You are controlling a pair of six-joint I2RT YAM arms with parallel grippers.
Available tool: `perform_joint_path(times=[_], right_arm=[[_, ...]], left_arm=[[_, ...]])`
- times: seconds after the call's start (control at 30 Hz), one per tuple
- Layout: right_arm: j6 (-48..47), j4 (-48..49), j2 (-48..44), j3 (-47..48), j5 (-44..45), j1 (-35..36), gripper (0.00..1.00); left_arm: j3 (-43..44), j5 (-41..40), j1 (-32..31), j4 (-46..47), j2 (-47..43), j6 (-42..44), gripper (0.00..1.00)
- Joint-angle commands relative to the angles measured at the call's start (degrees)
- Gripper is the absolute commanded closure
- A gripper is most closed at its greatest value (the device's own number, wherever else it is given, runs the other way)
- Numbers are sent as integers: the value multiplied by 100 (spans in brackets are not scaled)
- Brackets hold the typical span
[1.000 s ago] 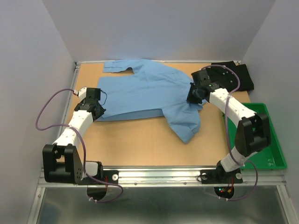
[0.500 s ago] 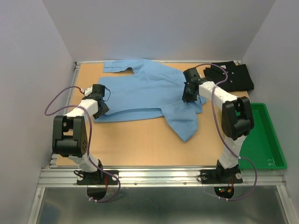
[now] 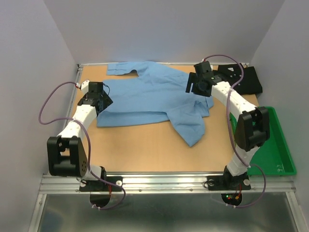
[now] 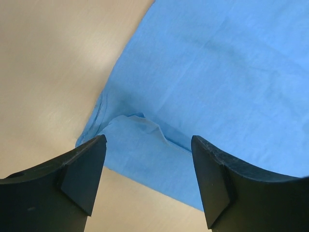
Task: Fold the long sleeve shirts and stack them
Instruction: Fold the shirt
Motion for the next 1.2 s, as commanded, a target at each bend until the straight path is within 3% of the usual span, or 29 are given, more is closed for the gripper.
perform_joint_path(times=[0.0, 0.23, 0.47, 0.73, 0.93, 1.03, 1.13, 1.17], right_arm=[[-29, 204, -751, -595, 163, -72, 19], [-38, 503, -1972, -2143, -602, -90, 19], [620, 635, -3238, -4023, -1323, -90, 18], [1297, 1205, -4294, -5519, -1797, -90, 21], [1763, 2531, -4417, -6406, -2035, -90, 29], [1860, 3130, -4286, -6609, -2158, -90, 39], [1677, 3201, -4364, -6487, -2246, -81, 77], [1536, 3193, -4469, -6347, -2246, -90, 95]], left_arm=[[-290, -50, 19, -42, -773, 189, 18], [-800, 820, -33, 186, -1240, 515, 21], [-1704, 1505, -148, 986, -1819, 805, 21], [-2163, 1559, -455, 1592, -1935, 972, 21], [-2137, 1445, -578, 1681, -1873, 998, 21], [-2128, 1445, -596, 1690, -1873, 990, 21], [-2137, 1462, -640, 1690, -1882, 990, 21], [-2145, 1445, -649, 1690, -1917, 990, 21]])
